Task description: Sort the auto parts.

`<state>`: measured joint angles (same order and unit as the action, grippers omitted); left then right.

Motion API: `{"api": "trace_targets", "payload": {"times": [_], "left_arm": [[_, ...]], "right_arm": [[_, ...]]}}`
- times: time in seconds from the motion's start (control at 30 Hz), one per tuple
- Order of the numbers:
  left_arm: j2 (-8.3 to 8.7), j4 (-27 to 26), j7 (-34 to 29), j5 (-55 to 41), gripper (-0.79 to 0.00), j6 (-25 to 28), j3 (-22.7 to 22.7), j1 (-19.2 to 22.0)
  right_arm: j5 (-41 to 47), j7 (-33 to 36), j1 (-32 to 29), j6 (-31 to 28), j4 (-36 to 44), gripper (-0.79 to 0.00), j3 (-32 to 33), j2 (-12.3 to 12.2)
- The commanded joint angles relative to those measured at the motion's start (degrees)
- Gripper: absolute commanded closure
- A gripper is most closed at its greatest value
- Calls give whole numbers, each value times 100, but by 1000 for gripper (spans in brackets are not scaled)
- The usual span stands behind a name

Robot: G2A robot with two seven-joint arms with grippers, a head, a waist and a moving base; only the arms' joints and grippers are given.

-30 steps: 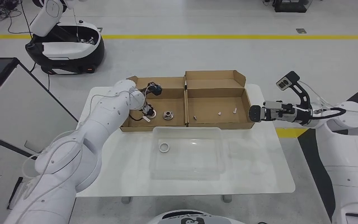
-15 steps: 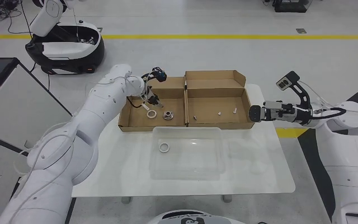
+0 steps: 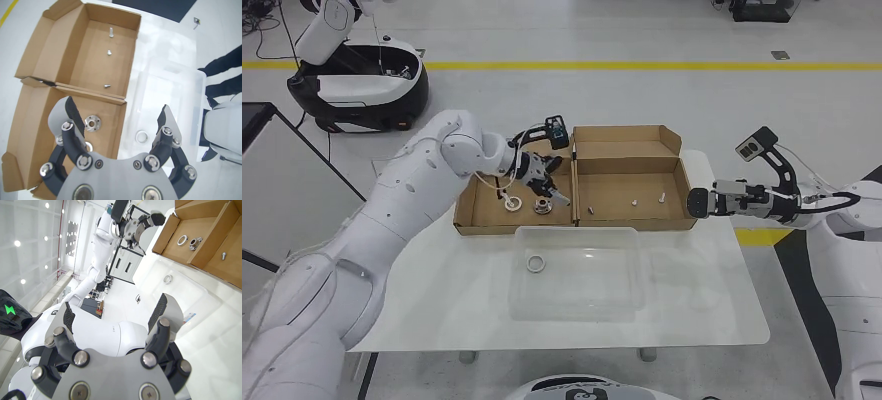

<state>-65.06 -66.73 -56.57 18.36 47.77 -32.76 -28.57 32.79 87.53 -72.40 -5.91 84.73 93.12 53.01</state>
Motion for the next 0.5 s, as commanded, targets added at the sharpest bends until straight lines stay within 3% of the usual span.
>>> {"api": "trace_targets", "payload": {"times": [0.0,0.2,0.47], "left_arm": [[261,-629,-216,-194,-785,-219,202,-18],[1024,-1976,-795,-1290,-785,-799,758,283],[1058,-2017,-817,-1364,-785,-821,768,305]], "right_arm": [[0,0,0,0,0,-785,0,0],[0,0,0,0,0,-785,0,0],[0,0,0,0,0,-785,0,0]]}}
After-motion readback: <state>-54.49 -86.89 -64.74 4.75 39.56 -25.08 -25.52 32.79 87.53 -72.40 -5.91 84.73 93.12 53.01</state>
